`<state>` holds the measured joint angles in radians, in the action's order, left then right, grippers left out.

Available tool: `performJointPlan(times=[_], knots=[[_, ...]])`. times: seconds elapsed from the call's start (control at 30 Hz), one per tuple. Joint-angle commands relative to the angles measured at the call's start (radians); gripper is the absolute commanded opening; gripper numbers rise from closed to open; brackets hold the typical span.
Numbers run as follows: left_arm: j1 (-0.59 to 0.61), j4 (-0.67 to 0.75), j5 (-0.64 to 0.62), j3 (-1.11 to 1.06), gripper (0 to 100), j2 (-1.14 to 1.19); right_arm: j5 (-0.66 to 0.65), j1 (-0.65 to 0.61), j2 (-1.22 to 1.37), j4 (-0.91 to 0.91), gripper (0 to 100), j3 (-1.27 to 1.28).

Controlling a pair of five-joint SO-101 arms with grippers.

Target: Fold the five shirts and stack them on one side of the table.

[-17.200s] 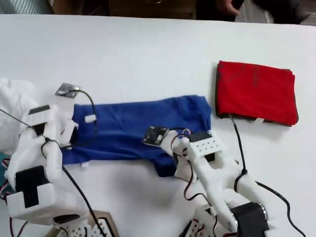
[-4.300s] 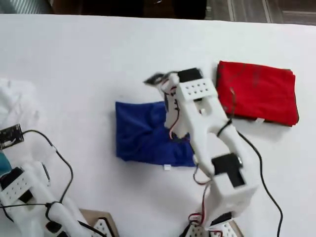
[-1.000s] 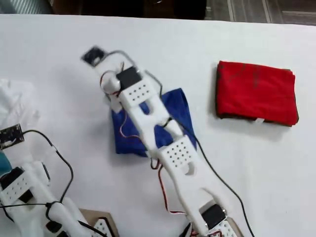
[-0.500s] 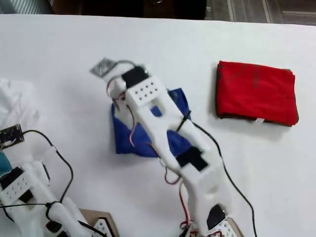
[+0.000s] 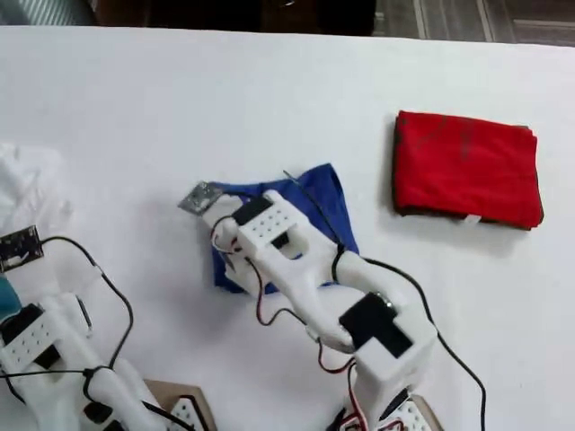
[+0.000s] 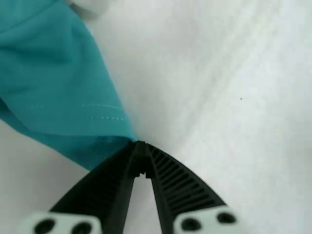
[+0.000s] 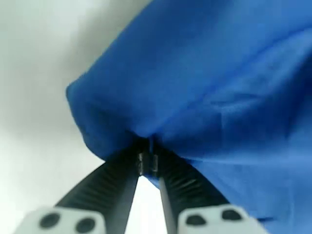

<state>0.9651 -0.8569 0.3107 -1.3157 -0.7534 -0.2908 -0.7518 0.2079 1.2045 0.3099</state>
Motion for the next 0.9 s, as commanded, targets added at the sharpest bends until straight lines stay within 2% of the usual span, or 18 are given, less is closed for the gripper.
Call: performJointPlan(times=[0.0, 0.1, 0.2, 0.3, 0.37, 0.5, 0.57, 0.7, 0.87], knots=[[-0.014, 0.015, -0.005, 0.004, 3, -0.015, -0.046, 0.027, -0.174, 0.015, 2.2, -0.028], [-0.014, 0.015, -0.005, 0.004, 3, -0.015, -0.071, 0.101, -0.325, 0.025, 2.2, -0.086], [-0.014, 0.015, -0.005, 0.004, 3, -0.015, -0.075, 0.259, -0.412, -0.002, 2.1, -0.155], [-0.014, 0.015, -0.005, 0.004, 3, -0.015, -0.068, 0.440, -0.386, -0.104, 2.1, -0.169], [-0.014, 0.015, -0.005, 0.004, 3, -0.015, -0.068, 0.509, -0.315, -0.179, 2.1, -0.158], [-0.014, 0.015, -0.005, 0.004, 3, -0.015, -0.063, 0.533, -0.111, -0.229, 2.1, -0.212], [-0.014, 0.015, -0.005, 0.004, 3, -0.015, -0.014, 0.532, -0.033, -0.222, 2.1, -0.278], [-0.014, 0.015, -0.005, 0.004, 3, -0.015, 0.071, 0.519, 0.045, -0.134, 2.1, -0.420], [-0.014, 0.015, -0.005, 0.004, 3, -0.015, 0.071, 0.492, 0.099, -0.058, 2.1, -0.465]])
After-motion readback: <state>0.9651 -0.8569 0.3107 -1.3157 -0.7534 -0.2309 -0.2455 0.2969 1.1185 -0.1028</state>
